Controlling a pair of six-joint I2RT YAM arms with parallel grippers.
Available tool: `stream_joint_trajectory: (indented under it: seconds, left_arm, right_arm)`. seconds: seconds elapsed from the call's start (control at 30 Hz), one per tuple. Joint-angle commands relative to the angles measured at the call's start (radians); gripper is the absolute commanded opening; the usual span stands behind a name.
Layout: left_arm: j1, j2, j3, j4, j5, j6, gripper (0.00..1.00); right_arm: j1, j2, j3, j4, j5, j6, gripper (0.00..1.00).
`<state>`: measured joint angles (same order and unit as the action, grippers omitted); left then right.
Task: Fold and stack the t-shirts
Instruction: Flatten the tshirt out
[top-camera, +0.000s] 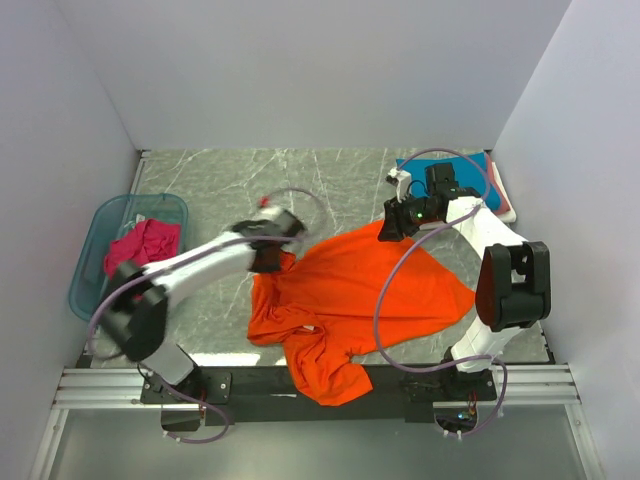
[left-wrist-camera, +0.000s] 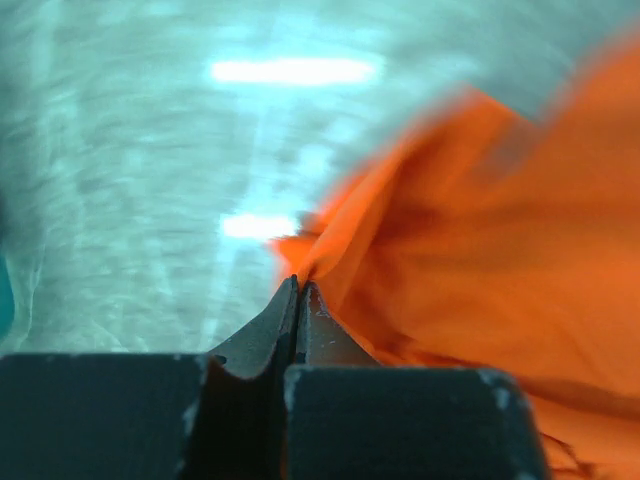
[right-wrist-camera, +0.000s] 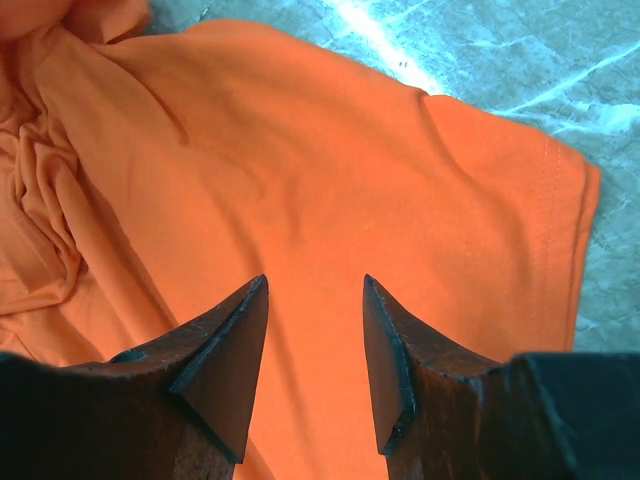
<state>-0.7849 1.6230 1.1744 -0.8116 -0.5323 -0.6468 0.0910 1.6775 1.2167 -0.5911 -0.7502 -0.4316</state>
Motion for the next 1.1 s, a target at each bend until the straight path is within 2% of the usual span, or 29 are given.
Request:
stream_joint_trajectory:
  seconds: [0.0,0.03,0.07,0.1,0.13,0.2,0.23,0.37,0.47,0.5,0.57,0.6,0.73,0.87,0.9,1.0,1.07]
  left_arm:
    - [0.178,-0.19,-0.146,0.164,0.155,0.004,0.0]
    - [0.275,-0.225,-0.185,0.195,0.242,0.001,0.01]
    - [0.324,-0.286,-0.255,0.245,0.282,-0.002,0.03]
    - [0.364,-0.308,-0.283,0.259,0.31,-0.005,0.11]
    - [0.421,-0.327,-0.304,0.268,0.333,-0.007,0.29]
    - [0.458,-0.37,-0.332,0.272,0.351,-0.001,0.47]
    - [0.473,-0.382,-0.325,0.267,0.351,0.004,0.59]
    - [0.487,-0.472,-0.257,0.239,0.316,0.025,0.69]
    - [0.489,-0.523,-0.237,0.304,0.443,0.163,0.77]
    - [0.489,-0.525,-0.24,0.33,0.589,0.262,0.78]
    - [0.489,-0.479,-0.219,0.335,0.684,0.337,0.78]
    - [0.489,-0.45,-0.202,0.324,0.786,0.405,0.78]
    - [0.487,-0.2,-0.049,0.204,0.945,0.568,0.77]
    - [0.487,0.003,0.108,0.063,0.91,0.636,0.67]
    - [0.487,0.035,0.108,0.051,0.893,0.636,0.67]
    - [0.483,0.124,0.139,0.032,0.85,0.622,0.59]
    - [0.474,0.15,0.122,0.037,0.822,0.622,0.58]
  right_arm:
    - [-0.008,-0.041,-0.006,0.004,-0.02,-0.004,0.5]
    - [-0.008,-0.041,-0.006,0.004,-0.023,-0.004,0.5]
    - [-0.008,-0.041,-0.006,0.004,-0.021,-0.006,0.5]
    - [-0.008,-0.041,-0.006,0.001,-0.021,-0.006,0.5]
    - [-0.007,-0.042,-0.005,0.001,-0.023,-0.007,0.5]
    - [-0.008,-0.041,-0.005,0.001,-0.021,-0.009,0.5]
    - [-0.008,-0.041,-0.005,-0.001,-0.021,-0.012,0.5]
    - [-0.007,-0.048,-0.003,-0.007,-0.015,-0.018,0.5]
    - [-0.008,-0.05,0.006,-0.03,-0.017,-0.042,0.5]
    - [-0.007,-0.05,0.006,-0.035,-0.018,-0.047,0.5]
    - [-0.007,-0.047,0.01,-0.039,-0.024,-0.053,0.5]
    - [-0.007,-0.044,0.012,-0.045,-0.031,-0.056,0.5]
    - [-0.007,-0.036,0.021,-0.055,-0.043,-0.055,0.5]
    - [-0.008,-0.038,0.012,-0.05,-0.047,-0.056,0.5]
    - [-0.007,-0.036,0.012,-0.052,-0.047,-0.059,0.5]
    - [-0.008,-0.033,0.014,-0.053,-0.051,-0.062,0.5]
    - [-0.005,-0.032,0.014,-0.055,-0.052,-0.062,0.5]
